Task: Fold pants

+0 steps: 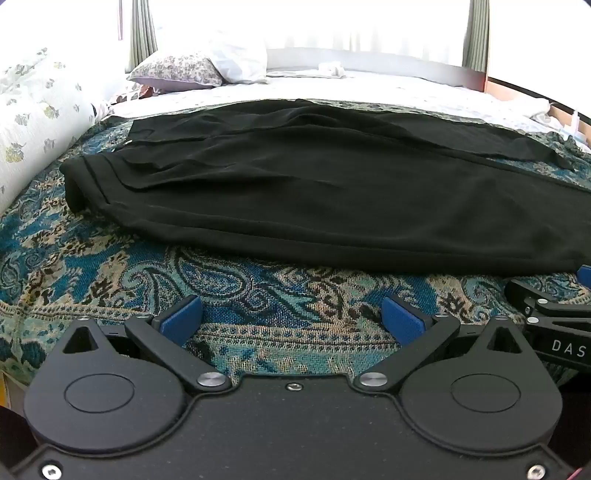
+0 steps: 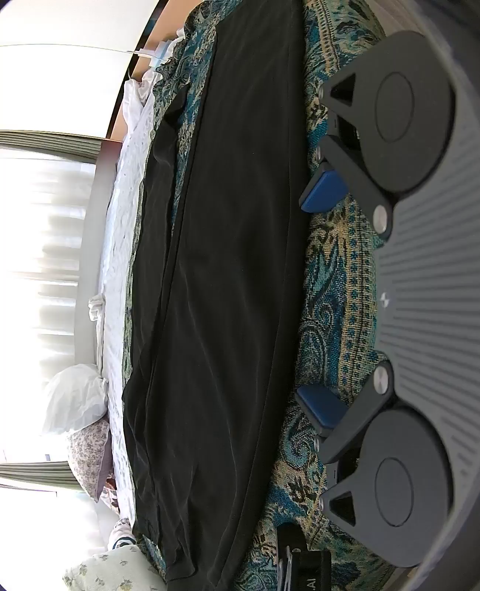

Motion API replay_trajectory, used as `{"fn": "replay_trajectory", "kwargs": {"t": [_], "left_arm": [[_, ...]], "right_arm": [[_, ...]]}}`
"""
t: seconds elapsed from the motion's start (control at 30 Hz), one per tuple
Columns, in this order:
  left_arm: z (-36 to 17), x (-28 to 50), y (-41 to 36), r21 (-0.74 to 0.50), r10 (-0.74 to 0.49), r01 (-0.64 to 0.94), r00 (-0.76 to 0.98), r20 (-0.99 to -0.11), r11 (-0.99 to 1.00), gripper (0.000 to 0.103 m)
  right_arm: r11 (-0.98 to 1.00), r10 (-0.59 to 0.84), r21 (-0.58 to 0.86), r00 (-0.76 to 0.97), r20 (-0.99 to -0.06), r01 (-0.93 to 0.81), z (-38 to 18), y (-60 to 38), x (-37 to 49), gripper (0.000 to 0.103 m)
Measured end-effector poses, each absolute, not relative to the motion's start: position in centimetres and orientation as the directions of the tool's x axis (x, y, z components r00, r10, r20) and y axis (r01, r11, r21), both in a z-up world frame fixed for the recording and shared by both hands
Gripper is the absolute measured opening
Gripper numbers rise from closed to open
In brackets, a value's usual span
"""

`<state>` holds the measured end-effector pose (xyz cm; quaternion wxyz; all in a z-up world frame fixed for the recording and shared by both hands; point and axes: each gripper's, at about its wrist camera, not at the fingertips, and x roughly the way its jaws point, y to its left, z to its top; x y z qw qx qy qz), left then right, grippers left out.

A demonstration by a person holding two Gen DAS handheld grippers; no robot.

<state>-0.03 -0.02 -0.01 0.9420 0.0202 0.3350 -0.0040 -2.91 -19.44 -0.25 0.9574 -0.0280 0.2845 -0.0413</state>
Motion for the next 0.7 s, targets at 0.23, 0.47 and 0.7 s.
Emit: {"fn": "replay_trajectory", "kwargs": {"t": [0.23, 0.47, 0.7], "left_arm": [[-0.1, -0.27, 0.23, 0.024, -0.001, 0.021, 0.774, -0.633, 0.999, 0.103], [-0.02, -0.01, 0.0, 0.037, 0.007, 0.022, 0.771, -0.636, 0.999, 0.103], [0.01, 0.06, 0.02, 0.037, 0.007, 0.022, 0.77, -0.638, 0.999, 0.103]], "right_arm": [[0.995, -0.094, -0.076, 0.834, -0.544, 0.063, -0.26, -19.44, -2.91, 0.103], [0.995, -0.094, -0.076, 0.834, -0.544, 0.063, -0.29, -19.44, -2.92, 0.103], [0.995, -0.094, -0.076, 0.834, -0.543, 0.063, -0.3, -19.44, -2.92, 0.103]]}}
